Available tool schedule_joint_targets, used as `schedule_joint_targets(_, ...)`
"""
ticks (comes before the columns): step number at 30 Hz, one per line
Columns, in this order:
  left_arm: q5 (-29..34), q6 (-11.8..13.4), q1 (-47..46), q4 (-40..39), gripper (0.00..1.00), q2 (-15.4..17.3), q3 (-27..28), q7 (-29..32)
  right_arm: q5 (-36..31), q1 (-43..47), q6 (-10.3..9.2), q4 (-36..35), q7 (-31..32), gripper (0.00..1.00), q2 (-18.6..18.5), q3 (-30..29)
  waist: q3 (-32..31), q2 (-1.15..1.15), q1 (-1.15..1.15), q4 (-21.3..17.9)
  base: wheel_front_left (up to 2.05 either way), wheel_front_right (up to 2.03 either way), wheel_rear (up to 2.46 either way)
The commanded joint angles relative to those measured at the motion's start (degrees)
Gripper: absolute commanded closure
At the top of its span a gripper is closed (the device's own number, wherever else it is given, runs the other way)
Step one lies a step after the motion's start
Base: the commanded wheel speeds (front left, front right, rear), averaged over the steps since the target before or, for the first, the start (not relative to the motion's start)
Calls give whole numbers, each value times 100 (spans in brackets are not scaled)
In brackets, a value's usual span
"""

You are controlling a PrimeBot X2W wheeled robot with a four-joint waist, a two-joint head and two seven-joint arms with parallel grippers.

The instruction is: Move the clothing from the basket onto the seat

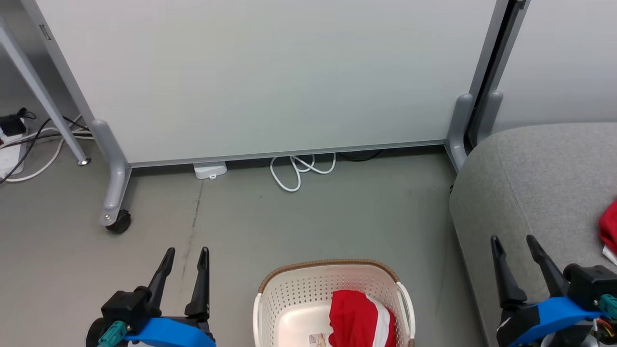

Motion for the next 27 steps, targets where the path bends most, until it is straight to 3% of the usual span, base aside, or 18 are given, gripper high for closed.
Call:
schedule_joint_targets(1, 28, -12, 41, -8, 0, 23, 53, -25, -19, 132, 1, -28, -3, 0, 30, -1, -6, -1, 1, 24, 0, 0, 0)
schedule_joint_targets(27, 35, -13, -6, 1, 0, -56, 5, -25, 44, 64, 1, -93, 50, 0, 142, 172, 199, -1, 1, -148, 0, 0, 0)
